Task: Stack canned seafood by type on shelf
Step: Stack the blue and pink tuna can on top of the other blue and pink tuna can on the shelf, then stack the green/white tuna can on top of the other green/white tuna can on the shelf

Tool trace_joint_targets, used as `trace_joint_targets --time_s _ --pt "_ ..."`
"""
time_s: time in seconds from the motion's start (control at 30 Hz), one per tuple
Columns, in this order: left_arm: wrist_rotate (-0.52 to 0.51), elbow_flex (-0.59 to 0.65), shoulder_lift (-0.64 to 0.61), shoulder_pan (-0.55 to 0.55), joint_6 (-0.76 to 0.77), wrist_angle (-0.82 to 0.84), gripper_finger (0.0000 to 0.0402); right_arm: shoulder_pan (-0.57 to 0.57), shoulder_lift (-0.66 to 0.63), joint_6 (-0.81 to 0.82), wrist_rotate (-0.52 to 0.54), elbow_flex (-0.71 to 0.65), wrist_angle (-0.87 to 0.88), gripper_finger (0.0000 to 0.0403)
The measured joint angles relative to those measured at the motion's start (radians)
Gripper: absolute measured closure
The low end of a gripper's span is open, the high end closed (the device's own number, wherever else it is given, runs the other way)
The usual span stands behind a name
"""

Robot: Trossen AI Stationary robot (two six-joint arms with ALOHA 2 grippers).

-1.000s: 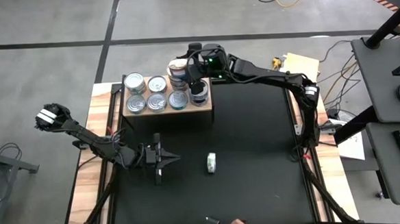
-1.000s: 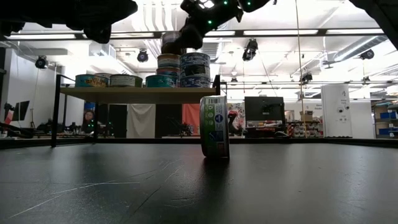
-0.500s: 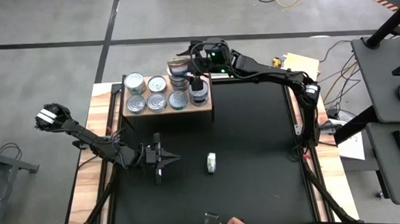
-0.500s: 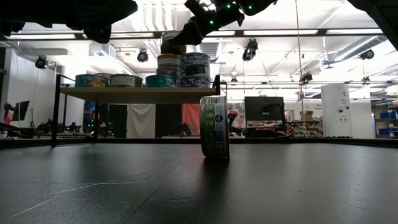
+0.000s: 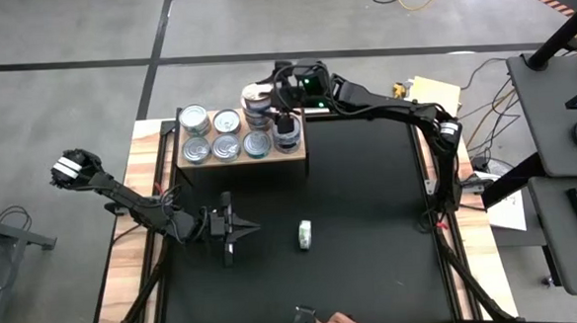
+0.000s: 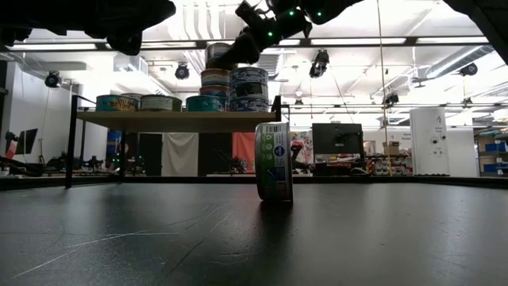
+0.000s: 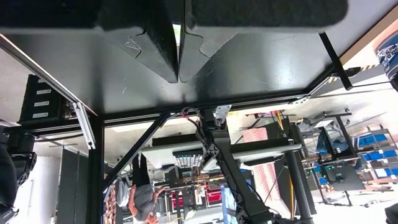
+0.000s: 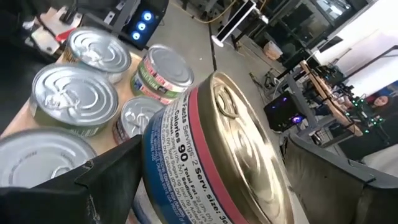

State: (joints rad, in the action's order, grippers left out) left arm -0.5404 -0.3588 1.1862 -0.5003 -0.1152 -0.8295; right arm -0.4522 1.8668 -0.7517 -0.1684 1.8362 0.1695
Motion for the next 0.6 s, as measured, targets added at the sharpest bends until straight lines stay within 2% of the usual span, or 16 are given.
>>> trace_joint_targets --time_s 0.6 --pt "0.000 0.000 0.000 0.000 -0.007 -0.001 0.0401 -0.006 0.000 0.088 -0.021 0.000 -0.047 0.0048"
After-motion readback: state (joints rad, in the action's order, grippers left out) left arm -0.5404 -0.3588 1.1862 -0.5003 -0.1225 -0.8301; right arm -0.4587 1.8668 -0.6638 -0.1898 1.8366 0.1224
